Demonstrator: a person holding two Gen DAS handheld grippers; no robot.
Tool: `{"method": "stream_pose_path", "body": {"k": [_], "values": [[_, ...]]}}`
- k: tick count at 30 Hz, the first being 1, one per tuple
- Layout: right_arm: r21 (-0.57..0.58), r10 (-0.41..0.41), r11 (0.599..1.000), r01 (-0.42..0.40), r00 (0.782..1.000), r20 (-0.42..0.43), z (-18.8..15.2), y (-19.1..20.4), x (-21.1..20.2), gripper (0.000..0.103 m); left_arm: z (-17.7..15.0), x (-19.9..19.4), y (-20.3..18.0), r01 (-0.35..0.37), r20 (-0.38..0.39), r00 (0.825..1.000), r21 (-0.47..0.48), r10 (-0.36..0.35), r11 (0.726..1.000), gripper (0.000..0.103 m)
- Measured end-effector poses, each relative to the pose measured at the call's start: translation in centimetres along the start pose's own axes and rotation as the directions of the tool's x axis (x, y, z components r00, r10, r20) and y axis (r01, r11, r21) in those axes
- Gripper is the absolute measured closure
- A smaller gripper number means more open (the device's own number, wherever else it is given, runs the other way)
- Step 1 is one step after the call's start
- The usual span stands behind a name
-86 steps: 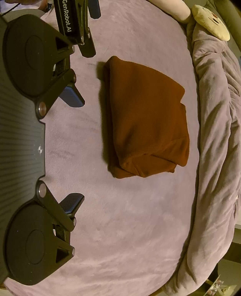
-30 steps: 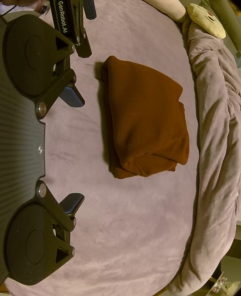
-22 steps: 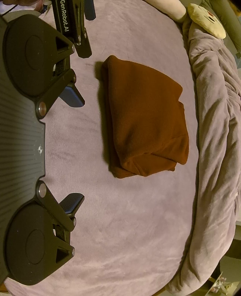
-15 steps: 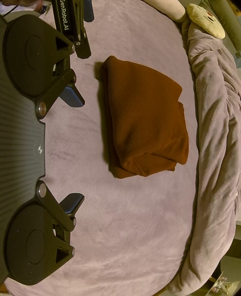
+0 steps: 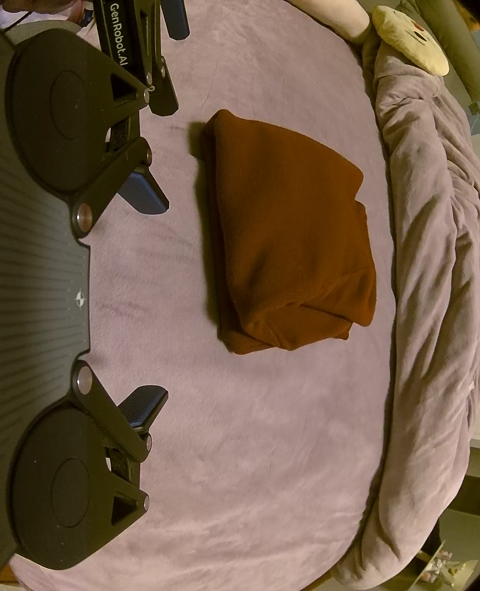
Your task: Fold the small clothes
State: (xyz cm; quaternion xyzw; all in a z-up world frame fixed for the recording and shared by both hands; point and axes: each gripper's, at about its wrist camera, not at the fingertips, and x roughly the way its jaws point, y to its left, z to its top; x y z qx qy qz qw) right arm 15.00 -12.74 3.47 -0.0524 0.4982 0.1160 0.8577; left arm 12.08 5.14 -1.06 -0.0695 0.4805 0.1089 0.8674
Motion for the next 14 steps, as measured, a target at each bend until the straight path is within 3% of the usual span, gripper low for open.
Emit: {"method": "stream_pose_path", "body": {"k": [14], "values": [[-0.003, -0.01, 1.0, 0.01, 1.0, 0.015, -0.33, 0.15, -0.41, 0.004, -0.35, -0.34, -0.23, 0.012, -0.002, 1.0, 0.017, -0.012, 1.0, 0.0]]}}
